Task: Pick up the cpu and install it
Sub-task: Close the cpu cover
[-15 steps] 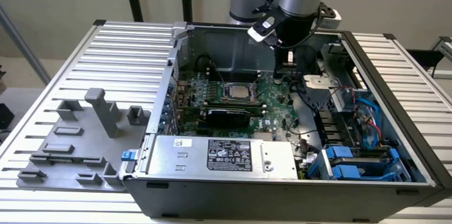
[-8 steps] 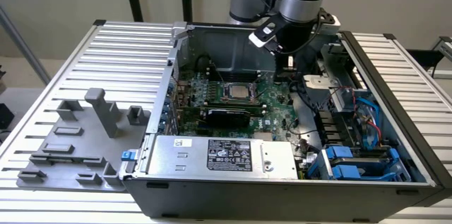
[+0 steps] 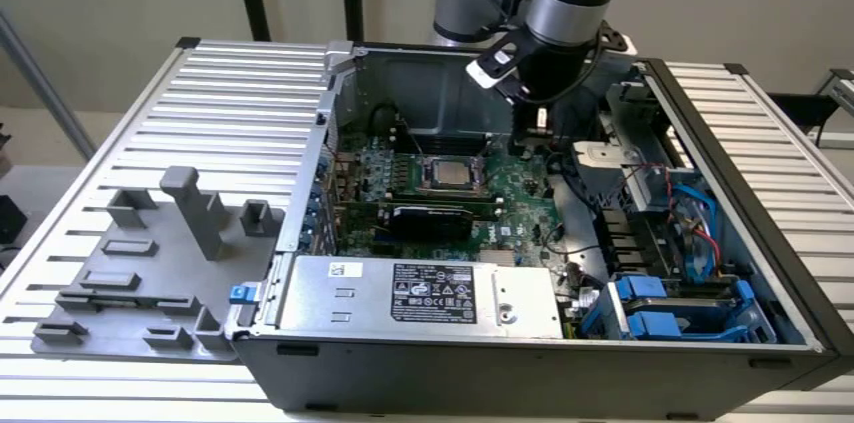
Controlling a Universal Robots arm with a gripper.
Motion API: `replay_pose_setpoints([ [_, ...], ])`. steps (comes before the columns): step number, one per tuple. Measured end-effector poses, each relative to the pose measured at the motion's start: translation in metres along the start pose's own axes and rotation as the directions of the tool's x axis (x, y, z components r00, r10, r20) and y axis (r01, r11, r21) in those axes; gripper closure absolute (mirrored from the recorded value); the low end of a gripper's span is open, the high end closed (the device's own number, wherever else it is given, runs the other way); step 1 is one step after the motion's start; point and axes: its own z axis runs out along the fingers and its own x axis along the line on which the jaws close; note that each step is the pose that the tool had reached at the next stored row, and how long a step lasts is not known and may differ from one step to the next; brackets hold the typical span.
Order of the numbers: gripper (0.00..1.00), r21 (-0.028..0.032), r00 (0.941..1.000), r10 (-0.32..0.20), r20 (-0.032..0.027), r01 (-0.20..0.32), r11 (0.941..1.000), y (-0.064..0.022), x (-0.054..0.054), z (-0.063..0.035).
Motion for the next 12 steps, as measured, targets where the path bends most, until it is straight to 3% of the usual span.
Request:
replay_pose_setpoints([
  [3, 0.88, 0.0454, 1.0000, 0.001, -0.0012, -0.001, 0.9990, -0.0024, 0.000, 0.0000],
  [6, 0.88, 0.0774, 1.0000, 0.001, -0.0039, -0.001, 0.9970, -0.0087, 0.000, 0.0002],
  [9, 0.88, 0.0941, 1.0000, 0.002, -0.0093, -0.001, 0.9956, -0.0191, -0.001, 0.0011],
  [12, 0.88, 0.1021, 0.9999, 0.002, -0.0123, 0.000, 0.9948, -0.0314, -0.001, 0.0024],
])
